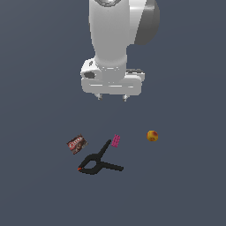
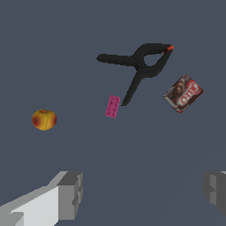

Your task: Pick up a designated object from a clutter of objects.

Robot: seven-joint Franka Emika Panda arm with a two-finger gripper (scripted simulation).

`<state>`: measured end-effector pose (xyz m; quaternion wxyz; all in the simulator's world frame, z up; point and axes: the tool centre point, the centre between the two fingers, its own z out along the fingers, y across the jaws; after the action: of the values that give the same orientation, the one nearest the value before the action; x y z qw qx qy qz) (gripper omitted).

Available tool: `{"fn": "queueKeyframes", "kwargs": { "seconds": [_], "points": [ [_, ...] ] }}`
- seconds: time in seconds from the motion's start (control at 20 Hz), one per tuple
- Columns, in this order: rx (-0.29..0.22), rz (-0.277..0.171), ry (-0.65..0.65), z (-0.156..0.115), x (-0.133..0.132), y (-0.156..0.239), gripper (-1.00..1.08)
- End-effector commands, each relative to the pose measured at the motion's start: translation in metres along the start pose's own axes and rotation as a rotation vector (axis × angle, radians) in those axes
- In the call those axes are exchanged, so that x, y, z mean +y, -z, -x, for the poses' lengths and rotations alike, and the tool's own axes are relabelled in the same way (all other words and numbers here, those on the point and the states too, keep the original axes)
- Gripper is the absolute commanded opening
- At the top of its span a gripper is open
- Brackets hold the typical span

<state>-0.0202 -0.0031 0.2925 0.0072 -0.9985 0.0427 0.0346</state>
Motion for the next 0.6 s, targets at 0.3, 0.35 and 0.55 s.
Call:
{"fn": "queueKeyframes", "kwargs": {
  "seconds": [0.3,0.35,0.55],
  "points": [
    [0.007,0.007,0.053,0.004,-0.014,0.005,1.00],
    [0.009,0.009,0.064,0.005,-0.016,0.006,1.00],
    [0.011,0.010,0.077,0.006,-0.020,0.007,1.00]
  ]
}}
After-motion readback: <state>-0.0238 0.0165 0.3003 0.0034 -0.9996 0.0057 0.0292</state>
